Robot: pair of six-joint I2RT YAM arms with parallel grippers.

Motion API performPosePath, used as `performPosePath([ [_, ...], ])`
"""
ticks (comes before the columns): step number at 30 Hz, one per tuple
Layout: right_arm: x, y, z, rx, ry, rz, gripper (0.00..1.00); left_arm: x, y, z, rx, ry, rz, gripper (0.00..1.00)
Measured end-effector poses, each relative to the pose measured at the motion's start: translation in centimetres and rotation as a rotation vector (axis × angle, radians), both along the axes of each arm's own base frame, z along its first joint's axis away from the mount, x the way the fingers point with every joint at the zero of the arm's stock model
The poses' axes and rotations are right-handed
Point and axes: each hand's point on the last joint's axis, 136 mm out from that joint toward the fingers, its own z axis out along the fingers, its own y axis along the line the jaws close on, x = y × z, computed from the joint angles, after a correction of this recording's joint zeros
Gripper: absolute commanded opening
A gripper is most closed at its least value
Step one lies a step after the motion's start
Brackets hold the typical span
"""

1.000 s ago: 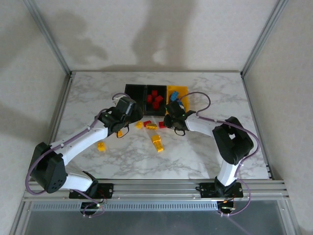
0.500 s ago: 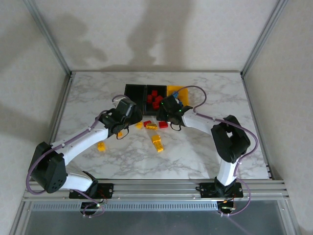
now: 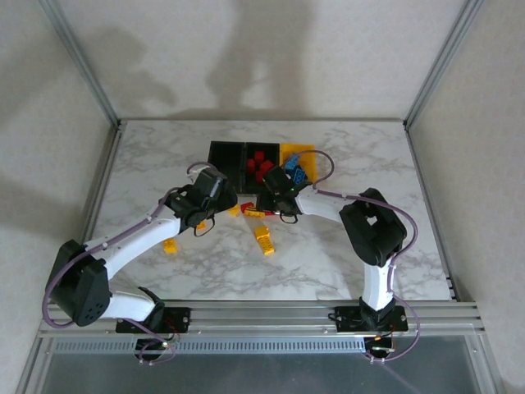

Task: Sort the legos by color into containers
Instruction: Pick up the lego from the center of the table.

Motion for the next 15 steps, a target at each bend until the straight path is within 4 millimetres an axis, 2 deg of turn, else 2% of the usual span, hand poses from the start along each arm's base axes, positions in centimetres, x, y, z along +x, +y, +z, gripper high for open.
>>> performPosePath([
  [5, 0.14, 0.19, -0.38, -0.003, 0.003, -0.001, 0.62, 0.05, 0.12, -0.02, 0.0, 0.0, 0.003, 0.74],
  [9, 0.4, 0.17, -0.81, -0.015, 0.007, -0.006, 0.51, 0.06, 0.14, -0.02, 0.0, 0.0, 0.004, 0.74],
  [15, 0.47, 0.13, -0.61, -0.018, 0.009, -0.008, 0.47, 0.06, 0.16, -0.03, 0.0, 0.001, 0.005, 0.74],
])
